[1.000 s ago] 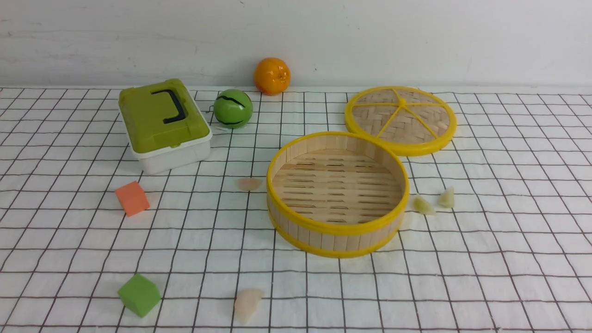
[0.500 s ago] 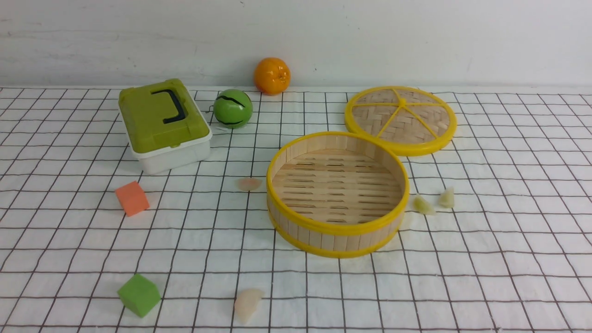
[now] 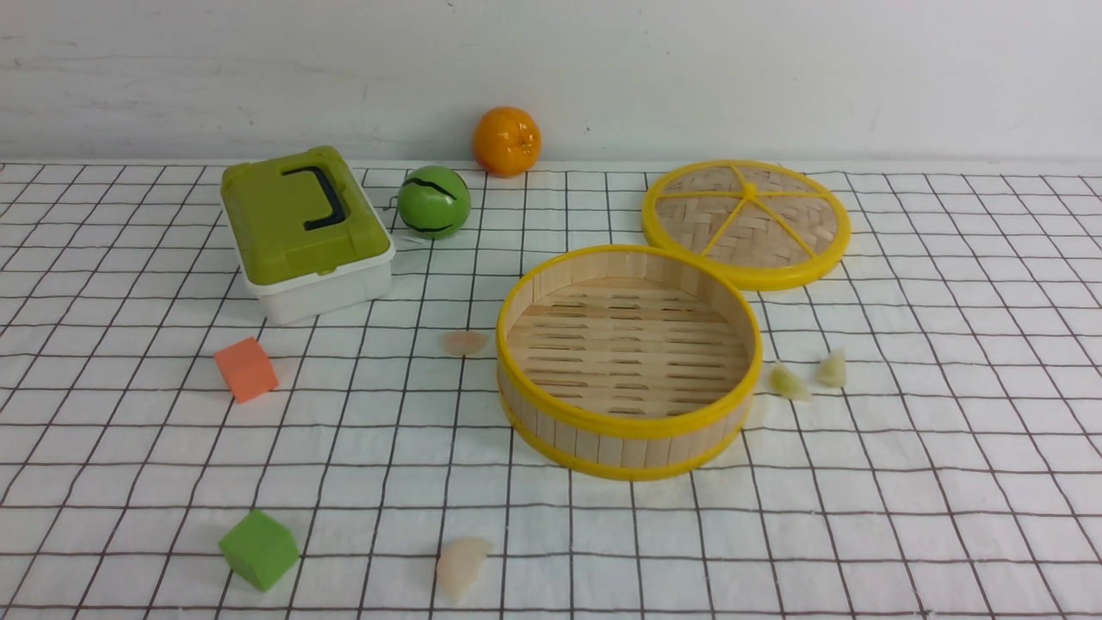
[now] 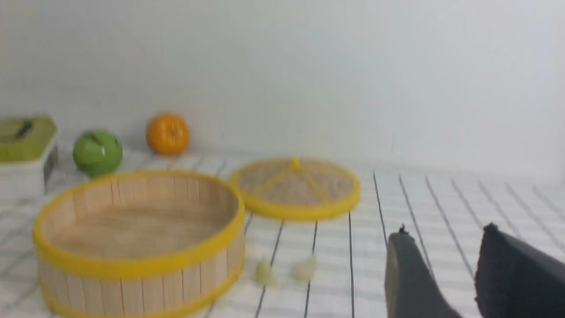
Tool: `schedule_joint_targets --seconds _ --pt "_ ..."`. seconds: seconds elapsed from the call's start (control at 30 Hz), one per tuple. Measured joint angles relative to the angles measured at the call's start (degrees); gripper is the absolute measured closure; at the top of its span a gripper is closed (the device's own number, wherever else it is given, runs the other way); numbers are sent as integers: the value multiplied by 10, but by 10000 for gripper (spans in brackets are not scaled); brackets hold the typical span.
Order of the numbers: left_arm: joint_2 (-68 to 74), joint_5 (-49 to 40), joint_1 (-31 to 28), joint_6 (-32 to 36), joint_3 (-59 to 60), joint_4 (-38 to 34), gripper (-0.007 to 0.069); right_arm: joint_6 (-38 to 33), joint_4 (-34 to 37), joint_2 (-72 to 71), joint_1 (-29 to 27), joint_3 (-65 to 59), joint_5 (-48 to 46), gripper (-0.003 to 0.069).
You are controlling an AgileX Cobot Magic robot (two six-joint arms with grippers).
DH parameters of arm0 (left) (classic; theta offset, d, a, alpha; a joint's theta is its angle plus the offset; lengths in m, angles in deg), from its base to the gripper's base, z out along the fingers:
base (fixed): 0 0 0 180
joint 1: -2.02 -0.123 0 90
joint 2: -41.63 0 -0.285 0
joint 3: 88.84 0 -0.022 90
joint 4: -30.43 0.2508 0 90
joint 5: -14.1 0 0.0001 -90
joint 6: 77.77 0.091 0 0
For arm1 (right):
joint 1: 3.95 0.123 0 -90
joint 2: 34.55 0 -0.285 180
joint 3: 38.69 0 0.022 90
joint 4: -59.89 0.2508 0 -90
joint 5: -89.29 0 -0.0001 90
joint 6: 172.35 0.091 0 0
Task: Put the dumplings into the steamer on the table with the white tablecloth.
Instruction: 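Reach for and grasp a dumpling on the table with the left gripper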
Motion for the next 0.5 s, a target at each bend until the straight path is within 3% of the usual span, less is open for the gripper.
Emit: schedule_joint_targets --seconds 0.17,0.3,0.4,0.5 --pt "0 93 0 -18 0 -15 385 69 -1 0 0 0 129 419" --pt "0 164 0 -100 0 -26 385 161 -1 0 0 0 222 419" --pt "0 205 0 -199 -1 -26 385 208 -1 0 0 1 250 419" --pt "0 171 0 -271 -50 0 416 220 -1 4 0 35 229 448"
